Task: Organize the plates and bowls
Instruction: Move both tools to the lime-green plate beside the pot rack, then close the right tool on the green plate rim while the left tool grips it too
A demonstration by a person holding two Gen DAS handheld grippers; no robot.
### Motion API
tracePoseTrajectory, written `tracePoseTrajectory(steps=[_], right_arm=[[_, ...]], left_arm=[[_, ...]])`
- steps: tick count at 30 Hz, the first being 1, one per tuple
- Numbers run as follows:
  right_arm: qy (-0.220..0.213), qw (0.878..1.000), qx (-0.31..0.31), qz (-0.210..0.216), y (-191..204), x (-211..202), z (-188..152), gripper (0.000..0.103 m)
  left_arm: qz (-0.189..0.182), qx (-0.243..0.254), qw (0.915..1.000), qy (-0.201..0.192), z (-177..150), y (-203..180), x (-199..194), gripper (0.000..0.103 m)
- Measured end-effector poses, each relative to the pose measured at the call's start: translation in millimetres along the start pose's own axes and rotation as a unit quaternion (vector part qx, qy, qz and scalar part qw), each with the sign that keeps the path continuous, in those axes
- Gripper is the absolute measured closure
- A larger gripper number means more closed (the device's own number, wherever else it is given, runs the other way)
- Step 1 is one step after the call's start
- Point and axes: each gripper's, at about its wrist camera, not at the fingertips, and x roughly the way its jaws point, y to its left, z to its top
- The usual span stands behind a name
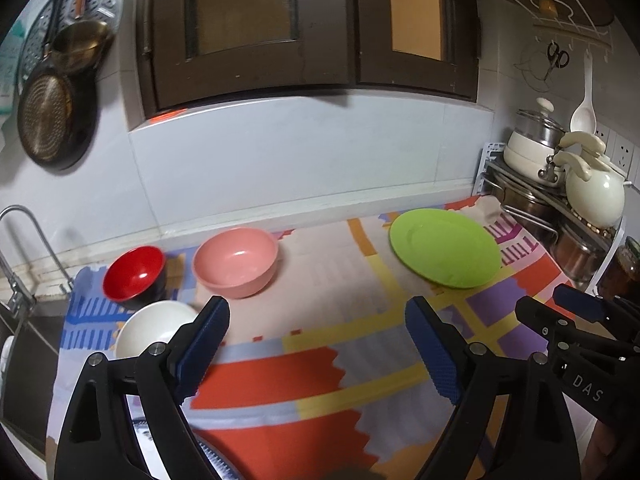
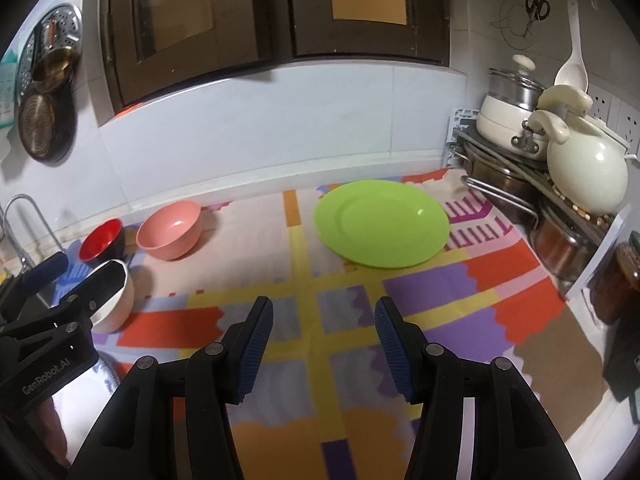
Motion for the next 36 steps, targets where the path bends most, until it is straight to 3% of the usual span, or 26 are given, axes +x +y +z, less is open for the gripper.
tracePoseTrajectory(steps=[5, 17, 26, 36], right_arm=[[-0.004, 1.000, 0.017, 0.006, -19.9, 9.6, 14.3, 0.049], [-0.012, 0.998, 0.050, -0.032, -69.9, 46.6, 41.2, 0.049], [0.000, 0.997, 0.070, -0.029, -105.2, 92.4, 63.7, 0.049], [0.024, 0.995, 0.084, -0.037, -135.5, 153.1, 82.6, 0.049]], left_arm=[[-0.012, 0.018, 0.9997, 0.006, 17.7, -17.1, 17.0, 0.013], [-0.024, 0.043, 0.9985, 0.023, 49.2, -56.4, 79.3, 0.013], [-0.033, 0.051, 0.9976, 0.033, 72.0, -82.1, 131.9, 0.013], [-0.030, 0.055, 0.9961, 0.062, 76.2, -104.0, 197.6, 0.013]])
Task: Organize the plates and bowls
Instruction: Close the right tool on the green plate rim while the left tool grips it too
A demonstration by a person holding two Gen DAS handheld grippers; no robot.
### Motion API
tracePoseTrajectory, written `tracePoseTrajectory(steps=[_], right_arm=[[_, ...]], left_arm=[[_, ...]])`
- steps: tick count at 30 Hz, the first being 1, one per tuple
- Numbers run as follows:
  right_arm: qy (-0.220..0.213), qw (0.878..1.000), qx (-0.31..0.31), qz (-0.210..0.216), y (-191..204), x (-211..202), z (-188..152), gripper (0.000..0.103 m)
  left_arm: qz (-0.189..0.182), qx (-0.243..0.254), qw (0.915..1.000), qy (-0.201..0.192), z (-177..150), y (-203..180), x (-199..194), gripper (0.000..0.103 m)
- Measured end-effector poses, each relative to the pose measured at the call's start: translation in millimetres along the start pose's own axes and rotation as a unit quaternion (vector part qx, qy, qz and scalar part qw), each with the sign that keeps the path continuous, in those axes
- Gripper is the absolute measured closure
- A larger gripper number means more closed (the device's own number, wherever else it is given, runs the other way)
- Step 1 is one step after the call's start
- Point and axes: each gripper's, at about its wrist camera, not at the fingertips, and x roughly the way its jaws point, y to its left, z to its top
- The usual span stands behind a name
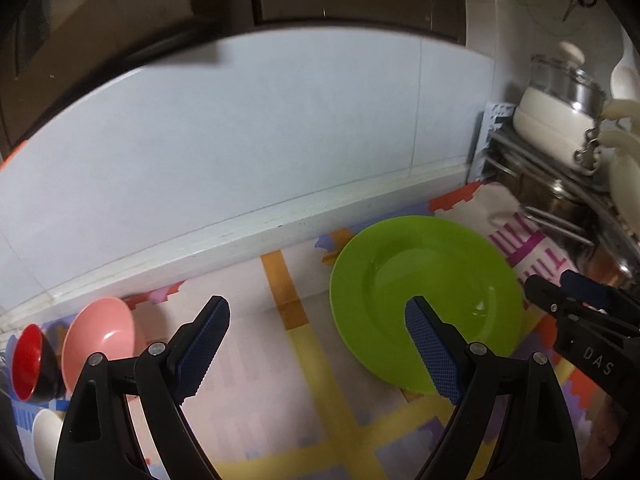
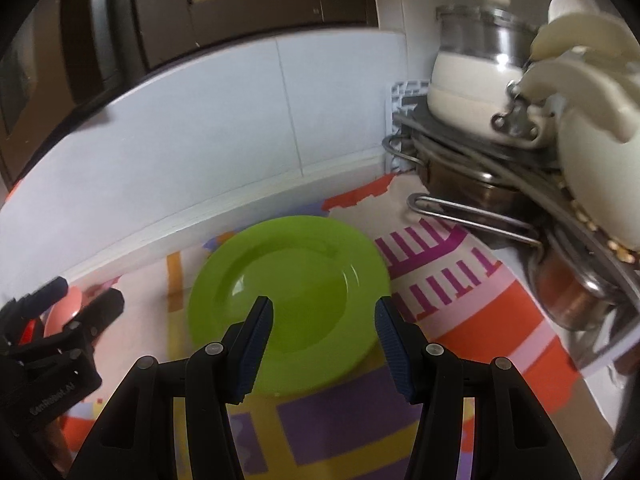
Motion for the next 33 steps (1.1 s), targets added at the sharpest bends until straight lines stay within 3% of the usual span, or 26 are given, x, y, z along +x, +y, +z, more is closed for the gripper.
tracePoseTrajectory(steps=[8, 15, 23, 33], right_arm=[[0.026, 0.999, -0.003, -0.029, -17.5, 52.8, 7.1, 0.049], [0.048, 0.998, -0.009, -0.041, -25.0, 88.2, 9.8, 0.049], [0.084, 0.996, 0.016, -0.028, -38.3, 114.9, 10.2, 0.049], [0.100, 0.994, 0.023, -0.024, -42.0, 128.0, 11.1, 0.053]], left_arm=[[-0.021, -0.014, 0.9981, 0.057, 1.0, -6.8, 60.5, 0.014], [-0.012, -0.008, 0.9966, 0.081, -0.8, -12.2, 94.9, 0.016], [-0.019, 0.001, 0.9951, 0.097, 0.4, -21.8, 108.6, 0.022], [-0.035, 0.003, 0.9915, 0.125, 0.5, -31.3, 121.4, 0.039]])
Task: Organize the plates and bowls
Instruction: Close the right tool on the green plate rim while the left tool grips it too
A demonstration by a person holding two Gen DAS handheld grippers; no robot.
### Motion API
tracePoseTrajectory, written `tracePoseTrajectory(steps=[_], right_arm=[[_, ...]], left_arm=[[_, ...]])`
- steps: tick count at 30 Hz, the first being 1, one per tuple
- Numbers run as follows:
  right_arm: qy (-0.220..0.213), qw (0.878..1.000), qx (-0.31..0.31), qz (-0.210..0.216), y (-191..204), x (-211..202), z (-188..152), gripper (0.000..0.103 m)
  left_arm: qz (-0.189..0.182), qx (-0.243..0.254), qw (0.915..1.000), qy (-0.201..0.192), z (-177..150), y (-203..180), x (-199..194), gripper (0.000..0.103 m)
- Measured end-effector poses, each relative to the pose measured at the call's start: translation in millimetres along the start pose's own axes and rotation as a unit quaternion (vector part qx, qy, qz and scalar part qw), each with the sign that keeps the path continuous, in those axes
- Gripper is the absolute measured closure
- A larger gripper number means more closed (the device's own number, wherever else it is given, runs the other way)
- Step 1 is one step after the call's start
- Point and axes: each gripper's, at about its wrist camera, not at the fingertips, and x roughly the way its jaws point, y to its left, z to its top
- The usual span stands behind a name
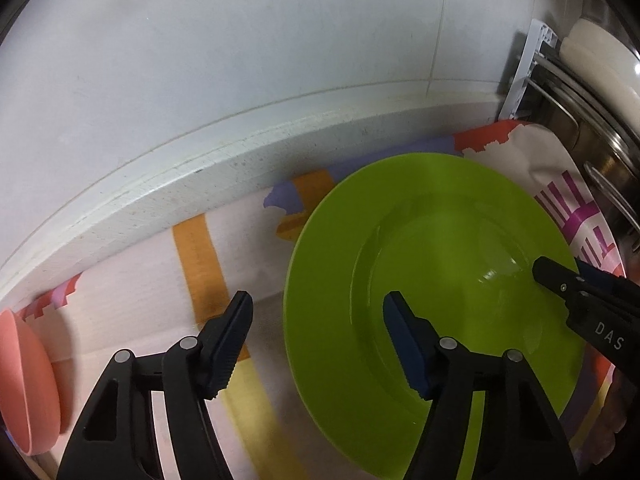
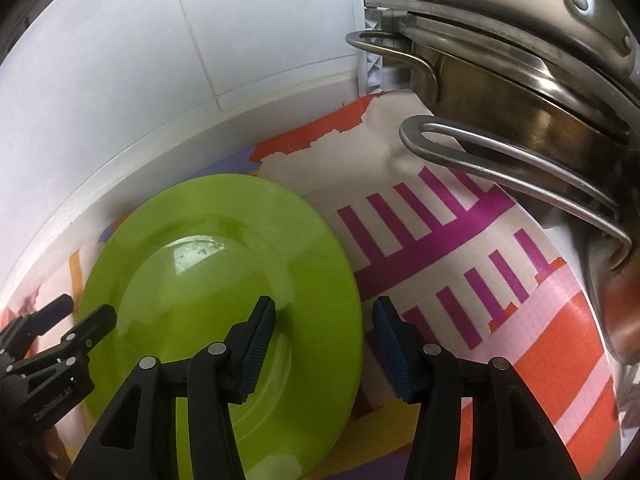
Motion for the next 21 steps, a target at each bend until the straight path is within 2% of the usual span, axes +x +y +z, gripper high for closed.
tracePoseTrajectory(steps=[4, 8, 21], right_arm=[[0.001, 1.000, -0.009, 0.004, 3.0, 1.5, 1.9, 0.057], [0.004, 1.000, -0.011, 0.009, 4.0, 4.6, 5.0, 0.061], [-0.001, 1.000, -0.011, 0.005, 4.1, 0.9, 2.6, 0.062]], left_arm=[[-0.014, -0.006, 0.9999, 0.007, 2.7, -0.1, 1.3, 0.044], [-0.024, -0.002, 0.9997, 0.008, 1.5, -0.6, -2.2, 0.054], [-0.015, -0.010, 0.9998, 0.006, 0.7, -0.9, -2.9, 0.062]])
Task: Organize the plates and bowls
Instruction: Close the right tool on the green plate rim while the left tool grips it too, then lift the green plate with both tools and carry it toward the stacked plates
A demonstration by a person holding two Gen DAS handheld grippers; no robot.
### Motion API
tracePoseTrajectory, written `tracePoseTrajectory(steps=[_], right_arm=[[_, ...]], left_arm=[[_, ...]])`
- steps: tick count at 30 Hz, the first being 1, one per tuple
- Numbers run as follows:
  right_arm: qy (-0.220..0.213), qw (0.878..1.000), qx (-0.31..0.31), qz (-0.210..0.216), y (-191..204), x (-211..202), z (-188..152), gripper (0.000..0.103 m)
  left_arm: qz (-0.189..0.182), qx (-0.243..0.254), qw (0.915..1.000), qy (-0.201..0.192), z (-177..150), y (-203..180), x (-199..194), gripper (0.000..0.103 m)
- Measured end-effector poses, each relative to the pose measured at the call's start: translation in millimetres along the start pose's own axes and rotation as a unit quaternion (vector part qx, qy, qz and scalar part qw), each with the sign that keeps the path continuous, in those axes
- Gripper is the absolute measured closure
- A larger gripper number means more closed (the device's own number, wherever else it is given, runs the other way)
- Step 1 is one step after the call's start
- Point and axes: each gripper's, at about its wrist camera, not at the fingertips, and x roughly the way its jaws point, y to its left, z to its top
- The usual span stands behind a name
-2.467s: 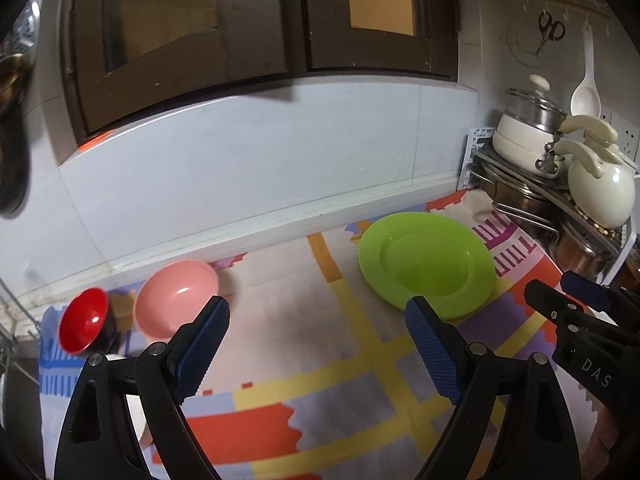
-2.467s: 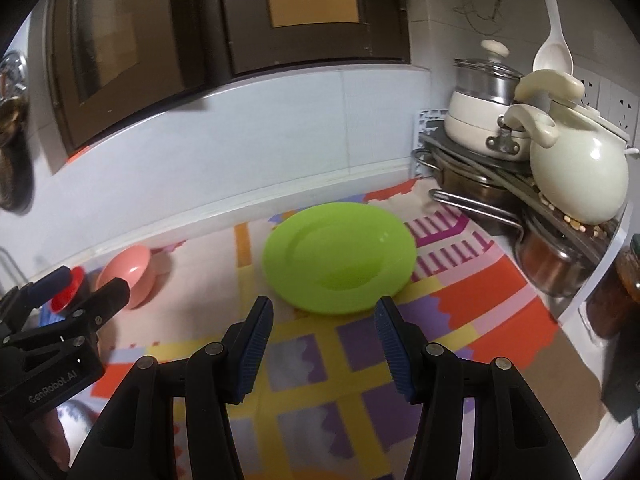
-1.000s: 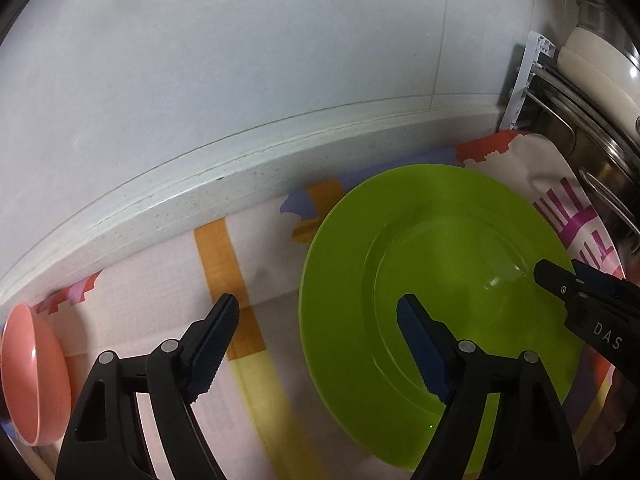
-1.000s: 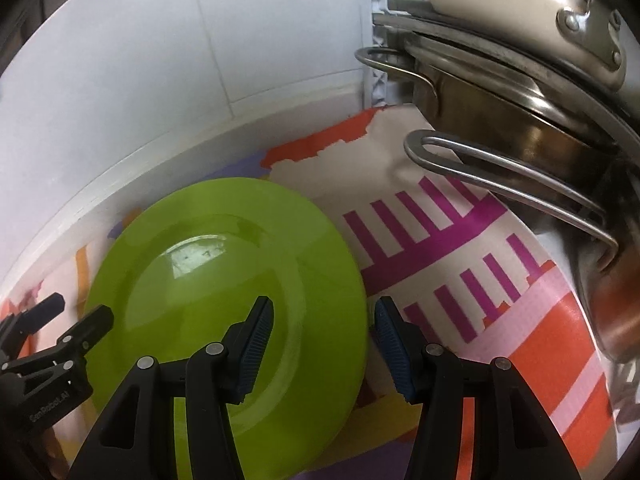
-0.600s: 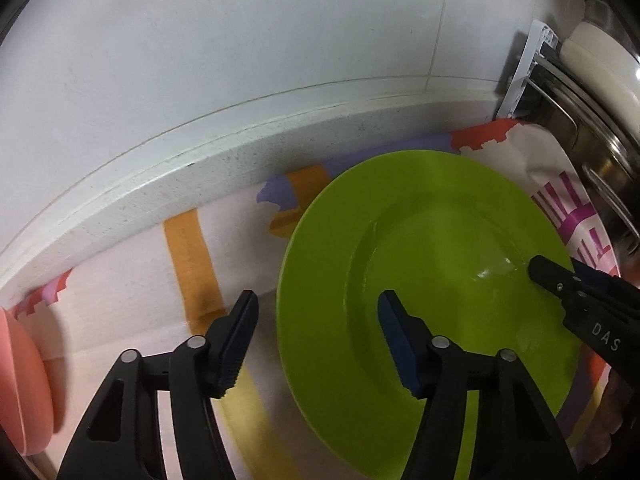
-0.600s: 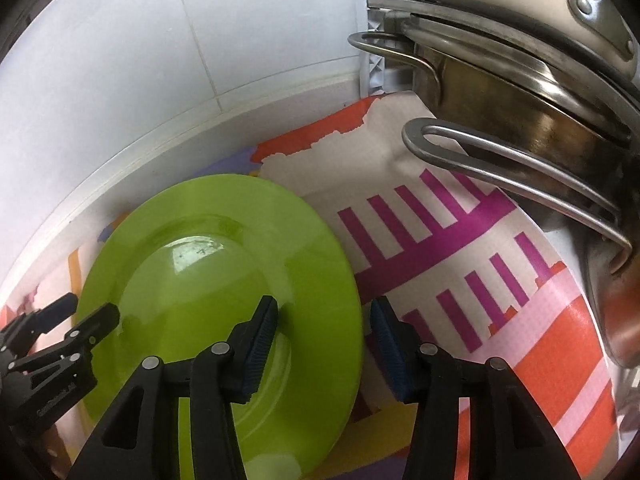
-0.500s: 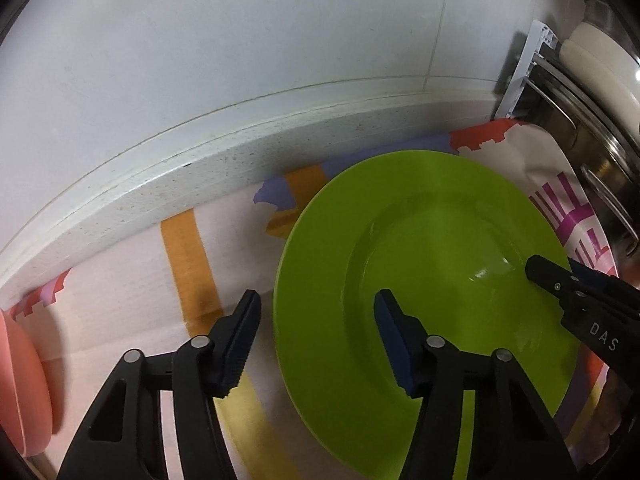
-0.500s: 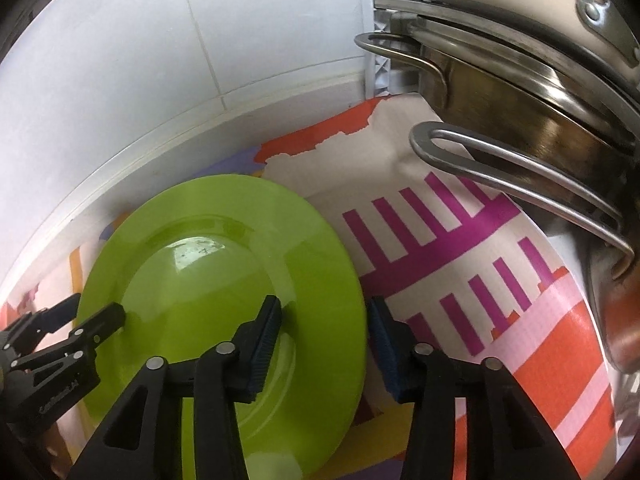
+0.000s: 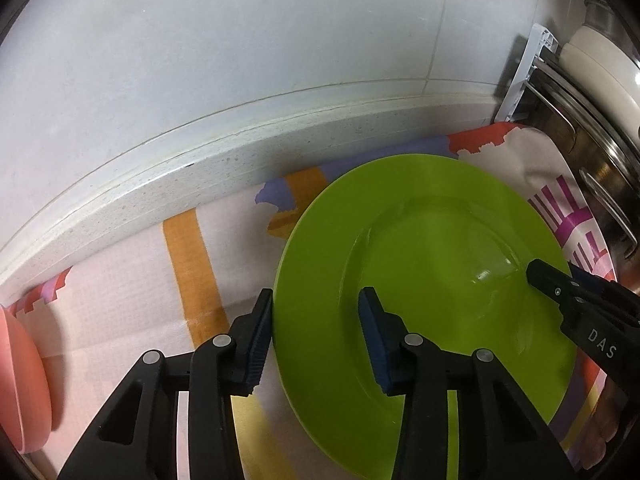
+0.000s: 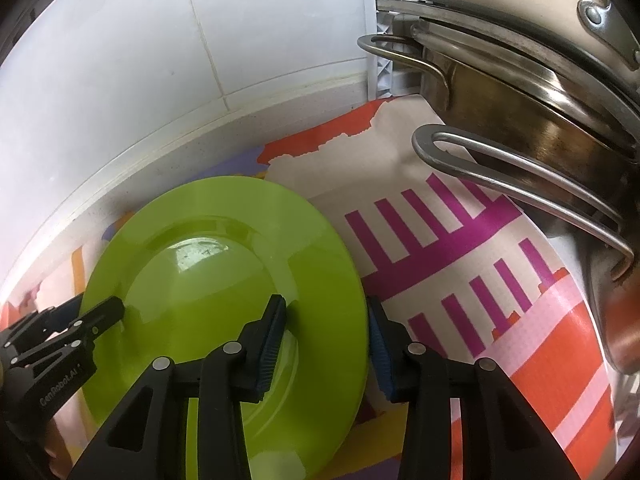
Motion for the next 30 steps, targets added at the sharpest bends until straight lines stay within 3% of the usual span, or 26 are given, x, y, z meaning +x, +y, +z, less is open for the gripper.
tracePoseTrajectory(steps=[13, 30], right_arm=[[-0.012, 1.000, 0.007, -0.003, 8.4, -25.9, -18.0, 0.063], [-0.050, 0.999, -0.020, -0.003, 44.9, -104.5, -47.7, 0.063]], left_arm=[[0.003, 0.002, 0.9999, -0.010, -15.0, 6.6, -27.6, 0.062], [0.007, -0.031, 0.9985, -0.044, -51.4, 38.6, -114.4, 0.062]])
